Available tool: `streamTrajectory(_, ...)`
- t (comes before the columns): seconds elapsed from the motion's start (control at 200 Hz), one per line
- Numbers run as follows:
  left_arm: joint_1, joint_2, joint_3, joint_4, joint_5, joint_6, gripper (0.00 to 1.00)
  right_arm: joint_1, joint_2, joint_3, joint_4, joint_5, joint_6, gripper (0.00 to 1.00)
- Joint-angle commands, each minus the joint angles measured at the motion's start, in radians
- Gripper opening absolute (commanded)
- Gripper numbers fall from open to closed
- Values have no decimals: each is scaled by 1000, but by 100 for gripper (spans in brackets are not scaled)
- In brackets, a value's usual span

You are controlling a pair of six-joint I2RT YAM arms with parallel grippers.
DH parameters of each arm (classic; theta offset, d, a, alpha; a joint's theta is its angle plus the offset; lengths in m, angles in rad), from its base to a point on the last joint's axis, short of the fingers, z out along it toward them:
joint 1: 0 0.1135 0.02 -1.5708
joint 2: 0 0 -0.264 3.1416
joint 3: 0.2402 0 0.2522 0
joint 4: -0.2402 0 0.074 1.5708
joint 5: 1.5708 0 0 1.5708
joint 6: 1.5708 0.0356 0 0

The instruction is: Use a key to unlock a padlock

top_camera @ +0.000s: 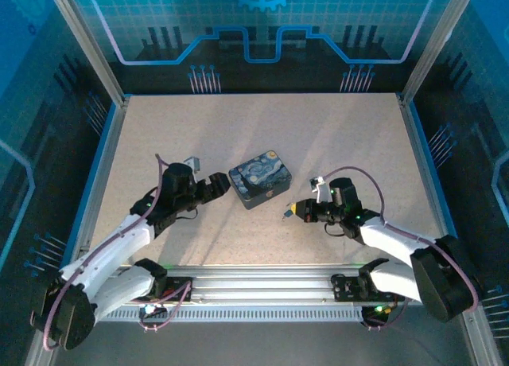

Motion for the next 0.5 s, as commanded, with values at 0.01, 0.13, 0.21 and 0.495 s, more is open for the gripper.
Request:
streamTrajectory(0.01,12,-35,-24,-94,-38,36,93,-16,-10,17,-192,6,-36,2)
streamTrajectory(0.13,13,-34,-30,-92,-27,28,93,-22,54,21,-154,-4,-29,3)
streamTrajectory(0.21,13,-34,-32,-92,-21,25,93,-27,109,33,-128,-4,-27,4)
streamTrajectory(0.495,25,-51,-10,-128,-25,55,98,-54,125,46,-98,30,-26,24)
